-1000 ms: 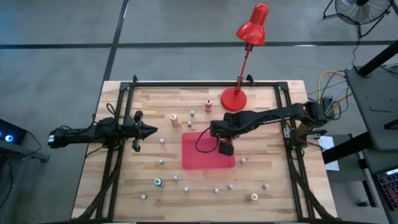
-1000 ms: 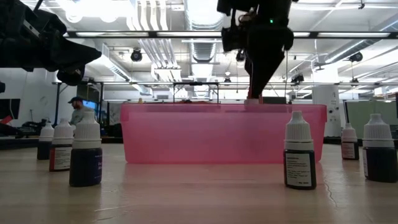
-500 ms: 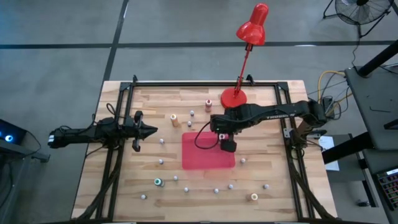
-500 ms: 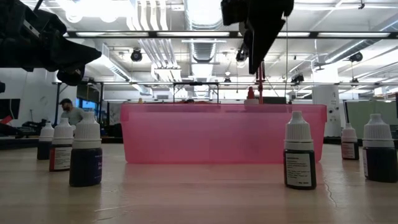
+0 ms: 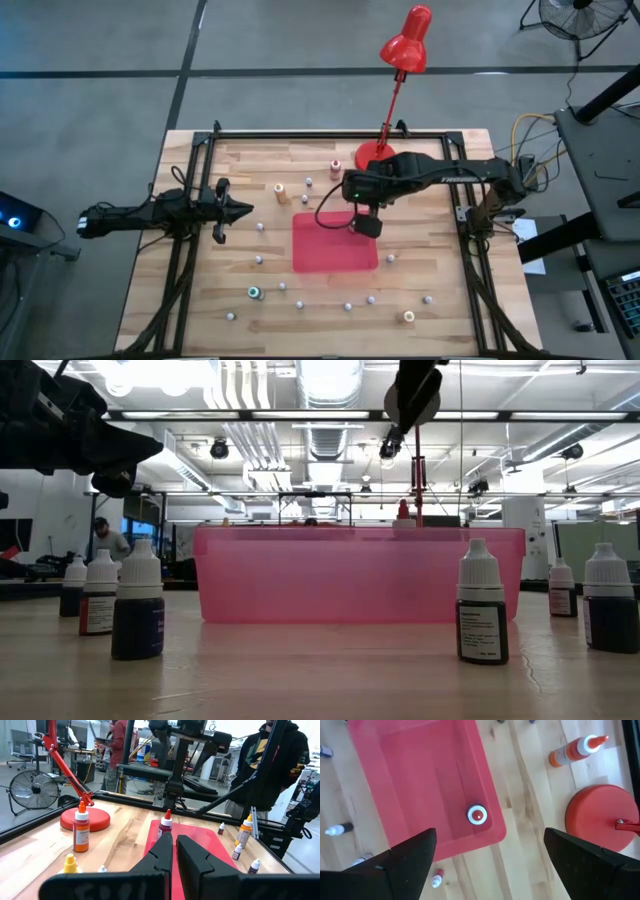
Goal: Pick & Place food coloring
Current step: Put the large yellow food coloring bottle into the red bin
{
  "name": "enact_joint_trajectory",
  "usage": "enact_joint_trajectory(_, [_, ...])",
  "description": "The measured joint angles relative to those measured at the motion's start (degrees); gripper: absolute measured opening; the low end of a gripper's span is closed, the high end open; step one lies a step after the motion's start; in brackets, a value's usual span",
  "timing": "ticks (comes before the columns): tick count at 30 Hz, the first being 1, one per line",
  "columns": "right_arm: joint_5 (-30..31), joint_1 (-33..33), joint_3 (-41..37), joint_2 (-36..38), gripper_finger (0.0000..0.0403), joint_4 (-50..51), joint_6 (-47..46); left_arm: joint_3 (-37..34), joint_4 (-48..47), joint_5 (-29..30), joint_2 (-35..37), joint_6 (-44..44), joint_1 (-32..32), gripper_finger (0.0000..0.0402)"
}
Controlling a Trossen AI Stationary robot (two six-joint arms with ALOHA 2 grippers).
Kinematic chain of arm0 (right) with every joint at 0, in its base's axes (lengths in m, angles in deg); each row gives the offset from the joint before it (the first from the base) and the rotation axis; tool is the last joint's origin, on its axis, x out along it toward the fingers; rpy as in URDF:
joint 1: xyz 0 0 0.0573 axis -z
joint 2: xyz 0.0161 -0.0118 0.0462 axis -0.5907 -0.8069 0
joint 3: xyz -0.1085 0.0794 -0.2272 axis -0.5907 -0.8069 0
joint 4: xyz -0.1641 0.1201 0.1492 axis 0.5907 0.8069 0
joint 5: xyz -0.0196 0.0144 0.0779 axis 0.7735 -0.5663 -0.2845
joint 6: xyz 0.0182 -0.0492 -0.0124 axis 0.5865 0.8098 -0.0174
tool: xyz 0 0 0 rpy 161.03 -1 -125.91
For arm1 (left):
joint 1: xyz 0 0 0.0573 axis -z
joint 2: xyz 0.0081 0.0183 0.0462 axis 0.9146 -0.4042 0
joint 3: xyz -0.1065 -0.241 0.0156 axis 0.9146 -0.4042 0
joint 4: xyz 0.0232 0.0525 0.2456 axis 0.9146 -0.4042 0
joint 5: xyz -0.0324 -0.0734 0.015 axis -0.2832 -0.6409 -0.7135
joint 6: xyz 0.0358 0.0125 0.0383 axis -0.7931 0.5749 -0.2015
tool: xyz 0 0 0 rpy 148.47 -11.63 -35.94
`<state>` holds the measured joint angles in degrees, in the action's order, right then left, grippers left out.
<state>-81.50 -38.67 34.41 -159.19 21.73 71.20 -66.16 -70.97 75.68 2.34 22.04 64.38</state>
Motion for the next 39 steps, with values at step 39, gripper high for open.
enact_joint_trajectory(39, [-0.46, -33.8, -15.61, 6.96, 0.0364, 3.08, -19.16, 0.0, 0.07, 0.02, 0.0, 0.0, 0.01, 0.0])
